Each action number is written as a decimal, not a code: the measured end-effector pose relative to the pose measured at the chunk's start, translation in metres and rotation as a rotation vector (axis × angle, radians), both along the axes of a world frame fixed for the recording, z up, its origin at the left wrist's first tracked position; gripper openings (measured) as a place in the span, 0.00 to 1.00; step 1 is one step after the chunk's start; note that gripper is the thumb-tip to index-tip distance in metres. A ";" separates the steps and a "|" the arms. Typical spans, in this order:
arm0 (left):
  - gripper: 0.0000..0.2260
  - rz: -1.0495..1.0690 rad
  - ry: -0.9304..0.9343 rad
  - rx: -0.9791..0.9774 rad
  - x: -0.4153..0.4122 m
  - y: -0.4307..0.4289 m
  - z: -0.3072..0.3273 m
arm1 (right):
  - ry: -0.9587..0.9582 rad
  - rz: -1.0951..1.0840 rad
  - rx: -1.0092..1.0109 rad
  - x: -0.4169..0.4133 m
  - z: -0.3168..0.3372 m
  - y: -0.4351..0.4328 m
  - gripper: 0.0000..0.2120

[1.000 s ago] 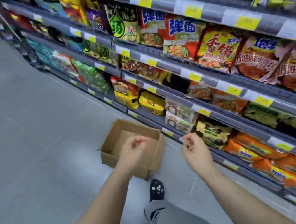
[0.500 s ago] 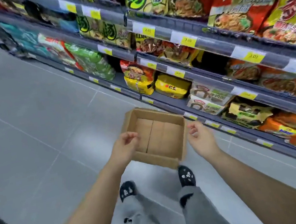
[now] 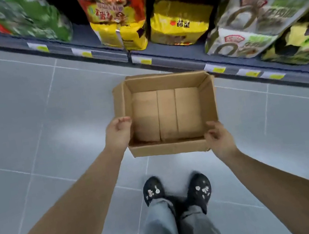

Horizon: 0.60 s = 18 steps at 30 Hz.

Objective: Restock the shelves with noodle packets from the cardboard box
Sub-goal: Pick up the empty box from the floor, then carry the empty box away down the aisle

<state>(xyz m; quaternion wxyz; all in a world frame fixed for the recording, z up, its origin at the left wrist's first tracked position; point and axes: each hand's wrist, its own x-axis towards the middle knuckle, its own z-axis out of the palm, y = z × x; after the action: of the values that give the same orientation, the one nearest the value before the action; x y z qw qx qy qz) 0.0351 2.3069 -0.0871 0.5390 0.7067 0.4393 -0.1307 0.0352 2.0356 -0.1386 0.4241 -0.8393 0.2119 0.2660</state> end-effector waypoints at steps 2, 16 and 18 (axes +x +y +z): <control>0.06 0.005 -0.016 0.028 0.004 0.005 -0.057 | -0.019 -0.136 -0.012 0.006 -0.042 -0.004 0.18; 0.28 -0.469 -0.019 0.489 -0.004 0.037 -0.244 | -0.213 0.014 -0.247 0.065 -0.201 -0.058 0.26; 0.29 -0.454 -0.014 0.506 -0.005 0.033 -0.237 | -0.225 0.031 -0.302 0.060 -0.194 -0.059 0.29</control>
<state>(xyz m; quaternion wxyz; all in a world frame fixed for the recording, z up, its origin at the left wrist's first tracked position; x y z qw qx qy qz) 0.0299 2.3401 -0.3245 0.3065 0.8988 0.2853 -0.1294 0.0952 1.9766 -0.3329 0.3101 -0.9211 0.1877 0.1419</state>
